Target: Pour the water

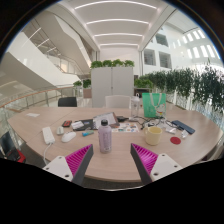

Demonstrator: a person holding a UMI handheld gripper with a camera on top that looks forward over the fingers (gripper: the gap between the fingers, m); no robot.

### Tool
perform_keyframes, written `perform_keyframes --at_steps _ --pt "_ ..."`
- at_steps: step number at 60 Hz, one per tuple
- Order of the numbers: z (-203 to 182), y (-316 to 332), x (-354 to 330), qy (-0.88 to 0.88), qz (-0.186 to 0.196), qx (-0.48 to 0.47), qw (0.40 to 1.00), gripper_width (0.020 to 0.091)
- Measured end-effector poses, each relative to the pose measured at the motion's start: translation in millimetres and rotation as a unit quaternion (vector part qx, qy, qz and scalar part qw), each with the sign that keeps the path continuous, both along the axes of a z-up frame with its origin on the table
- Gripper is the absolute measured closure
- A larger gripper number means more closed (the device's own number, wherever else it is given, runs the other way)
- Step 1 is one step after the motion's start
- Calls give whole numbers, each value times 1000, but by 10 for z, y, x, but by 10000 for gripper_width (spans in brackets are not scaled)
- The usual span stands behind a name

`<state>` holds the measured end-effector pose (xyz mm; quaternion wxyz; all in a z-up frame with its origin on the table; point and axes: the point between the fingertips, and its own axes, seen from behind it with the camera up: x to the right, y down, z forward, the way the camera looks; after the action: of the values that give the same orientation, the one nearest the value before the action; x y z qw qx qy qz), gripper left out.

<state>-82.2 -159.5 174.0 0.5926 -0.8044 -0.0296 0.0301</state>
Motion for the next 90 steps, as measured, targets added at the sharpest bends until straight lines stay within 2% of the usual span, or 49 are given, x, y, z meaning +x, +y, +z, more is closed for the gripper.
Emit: perform_keyframes --at_steps 5,13,25,27,28,29,30,31,38,44,54,58,63,67,72,77,82,88,89,90 --pt "-230 649 -252 26 19 16 999 270" --pt "-578 1658 -499 29 16 27 999 270" --pt "-901 2453 -620 1 20 48 999 284" --pt "-977 2526 -650 3 22 45 999 312" --pt "-1006 2571 -667 4 25 44 999 349" --pt "-1040 2599 -689 7 28 42 999 406" --pt "-1059 2637 -674 7 27 42 999 510" --pt "-1080 2659 -669 6 26 42 999 532" --pt "-1039 2724 -666 10 25 58 998 555" --pt "-1068 2755 -666 21 22 51 998 603" --pt "-1088 2756 -696 46 49 -4 998 671" --pt "-847 2764 -720 85 63 -5 994 657" --pt "-241 2878 -614 167 62 4 984 657" --pt "144 2992 -291 265 57 13 962 656" --pt "530 3119 196 384 15 6 923 656" --pt "527 3242 732 511 -19 -9 859 659" --pt "260 3341 1022 620 -60 -36 781 659" --pt "-9 3324 1222 769 -63 -78 631 660" --pt "-31 3322 1257 792 -64 -81 601 683" --pt "-51 3304 1319 813 -64 -82 573 660"
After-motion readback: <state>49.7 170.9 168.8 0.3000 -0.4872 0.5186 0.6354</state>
